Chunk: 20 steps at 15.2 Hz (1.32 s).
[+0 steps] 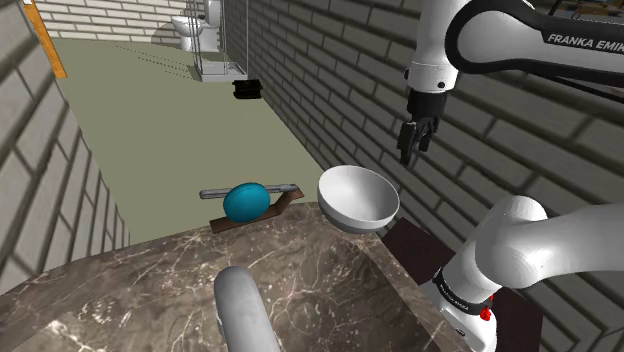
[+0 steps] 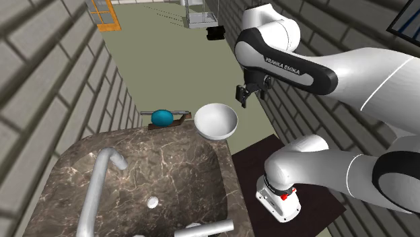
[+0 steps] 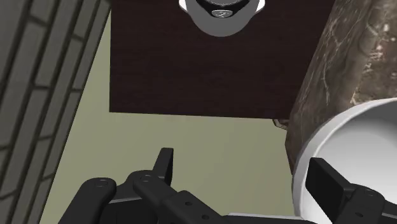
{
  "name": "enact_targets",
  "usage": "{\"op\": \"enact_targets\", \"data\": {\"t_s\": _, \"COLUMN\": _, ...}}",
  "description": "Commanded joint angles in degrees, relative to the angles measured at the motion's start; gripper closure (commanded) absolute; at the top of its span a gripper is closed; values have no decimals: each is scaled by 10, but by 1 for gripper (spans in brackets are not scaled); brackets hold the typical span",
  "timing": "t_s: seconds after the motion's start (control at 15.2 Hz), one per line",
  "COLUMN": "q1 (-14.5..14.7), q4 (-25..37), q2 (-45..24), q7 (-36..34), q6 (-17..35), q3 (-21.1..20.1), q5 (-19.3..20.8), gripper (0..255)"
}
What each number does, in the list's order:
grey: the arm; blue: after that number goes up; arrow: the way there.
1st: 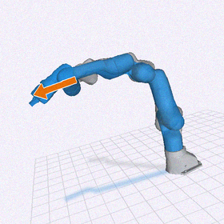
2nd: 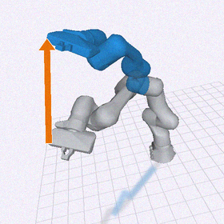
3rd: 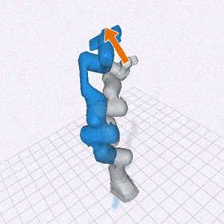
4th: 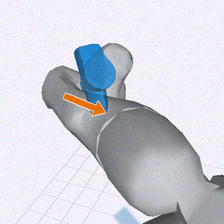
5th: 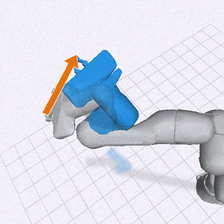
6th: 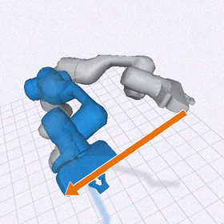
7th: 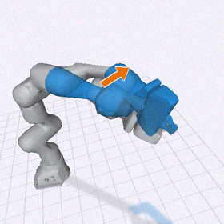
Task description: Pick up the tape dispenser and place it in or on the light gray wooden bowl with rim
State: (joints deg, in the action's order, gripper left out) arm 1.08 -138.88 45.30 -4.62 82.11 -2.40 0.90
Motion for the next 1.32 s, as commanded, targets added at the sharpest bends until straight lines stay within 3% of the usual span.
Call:
{"op": "enact_targets", "data": {"t_s": 0.0, "q1": 0, "q4": 0, "q2": 0, "q7": 0, "q6": 0, "q3": 0, "q5": 0, "gripper": 0}}
{"op": "enact_targets", "data": {"t_s": 0.59, "q1": 76, "q4": 50, "q2": -142, "q7": 137, "q6": 143, "q3": -4, "q5": -21, "gripper": 0}}
{"op": "enact_targets", "data": {"t_s": 1.25, "q1": 153, "q4": 135, "q2": -278, "q7": 288, "q6": 249, "q3": -28, "q5": -56, "gripper": 0}}
